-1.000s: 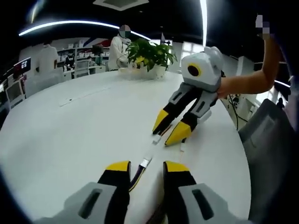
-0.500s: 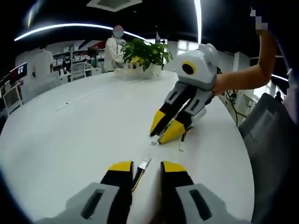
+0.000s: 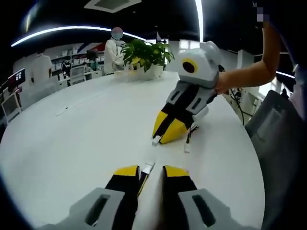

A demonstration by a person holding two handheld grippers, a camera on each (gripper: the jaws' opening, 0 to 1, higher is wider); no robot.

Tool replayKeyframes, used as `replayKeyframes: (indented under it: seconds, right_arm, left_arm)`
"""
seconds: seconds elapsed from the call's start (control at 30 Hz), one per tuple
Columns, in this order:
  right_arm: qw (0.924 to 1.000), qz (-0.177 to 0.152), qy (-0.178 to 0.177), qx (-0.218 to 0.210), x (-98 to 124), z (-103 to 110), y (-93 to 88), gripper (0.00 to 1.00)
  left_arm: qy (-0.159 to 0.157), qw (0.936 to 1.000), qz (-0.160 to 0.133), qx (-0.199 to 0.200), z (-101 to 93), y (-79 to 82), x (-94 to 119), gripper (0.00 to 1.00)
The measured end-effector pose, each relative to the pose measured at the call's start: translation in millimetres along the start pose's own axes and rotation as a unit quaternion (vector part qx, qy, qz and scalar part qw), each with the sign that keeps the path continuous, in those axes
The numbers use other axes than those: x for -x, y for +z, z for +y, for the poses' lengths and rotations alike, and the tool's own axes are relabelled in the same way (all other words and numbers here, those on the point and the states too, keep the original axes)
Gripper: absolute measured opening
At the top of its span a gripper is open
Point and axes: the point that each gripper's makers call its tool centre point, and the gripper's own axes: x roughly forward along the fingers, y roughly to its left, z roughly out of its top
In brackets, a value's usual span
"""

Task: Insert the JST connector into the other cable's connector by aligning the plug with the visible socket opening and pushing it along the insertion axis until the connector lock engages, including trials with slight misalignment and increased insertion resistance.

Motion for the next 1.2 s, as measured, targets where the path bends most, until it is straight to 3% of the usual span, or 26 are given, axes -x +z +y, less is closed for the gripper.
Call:
replayKeyframes:
  seconds: [0.5, 1.2]
  right_arm:
    - [0.9999, -0.006, 0.011, 0.002, 0.0, 0.7, 0.6, 0.05]
    - [0.9994, -0.014, 0.030, -0.004, 0.9, -0.2, 0.3, 0.04]
  left_arm:
    - [-0.003, 0.9998, -0.007, -0.016, -0.2, -3.2, 2.5, 0.03]
    - [-0.021, 0.9995, -0.015, -0.021, 0.4, -2.7, 4.1, 0.00]
